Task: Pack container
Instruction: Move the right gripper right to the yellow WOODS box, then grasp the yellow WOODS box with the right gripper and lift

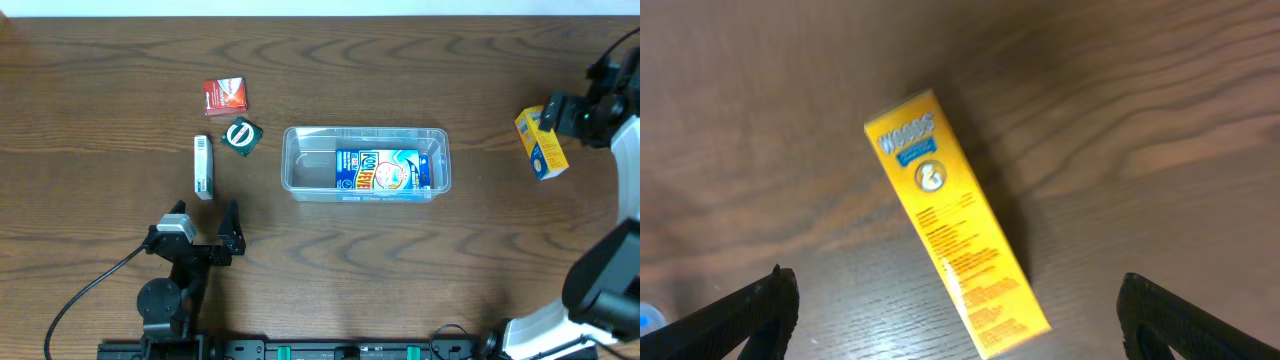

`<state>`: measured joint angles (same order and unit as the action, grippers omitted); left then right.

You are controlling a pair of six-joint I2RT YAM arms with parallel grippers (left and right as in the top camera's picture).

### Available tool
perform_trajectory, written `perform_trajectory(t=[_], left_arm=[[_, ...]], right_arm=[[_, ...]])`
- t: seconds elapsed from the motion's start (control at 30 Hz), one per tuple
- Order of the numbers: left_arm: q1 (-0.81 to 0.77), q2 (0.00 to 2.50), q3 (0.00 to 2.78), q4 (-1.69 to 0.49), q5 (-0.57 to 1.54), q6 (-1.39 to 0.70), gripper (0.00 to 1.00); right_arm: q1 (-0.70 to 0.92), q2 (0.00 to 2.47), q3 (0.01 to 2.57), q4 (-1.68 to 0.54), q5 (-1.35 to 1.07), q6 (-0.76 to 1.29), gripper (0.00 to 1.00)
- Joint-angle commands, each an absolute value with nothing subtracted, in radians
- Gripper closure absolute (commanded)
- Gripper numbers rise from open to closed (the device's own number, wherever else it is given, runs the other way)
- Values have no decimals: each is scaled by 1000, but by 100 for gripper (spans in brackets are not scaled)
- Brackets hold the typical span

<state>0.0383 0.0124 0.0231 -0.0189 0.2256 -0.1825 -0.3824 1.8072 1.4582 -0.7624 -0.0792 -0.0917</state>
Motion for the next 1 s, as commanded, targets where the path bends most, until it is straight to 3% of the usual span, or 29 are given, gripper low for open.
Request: perform_trajectory(t=[0.0,0.47,0.77,0.97], left_arm=[[43,11,4,-51,232,-173,2],[43,11,4,-51,232,-173,2],[43,11,4,-51,232,-173,2],[43,11,4,-51,232,-173,2]], right_arm=[[-388,1854,1476,-764,-117,-189,1],[-392,1985,1476,-763,-124,-221,1],[-392,2056,1476,-774,-135,-226,8],[-392,2064,1476,-793,-131,-224,22]])
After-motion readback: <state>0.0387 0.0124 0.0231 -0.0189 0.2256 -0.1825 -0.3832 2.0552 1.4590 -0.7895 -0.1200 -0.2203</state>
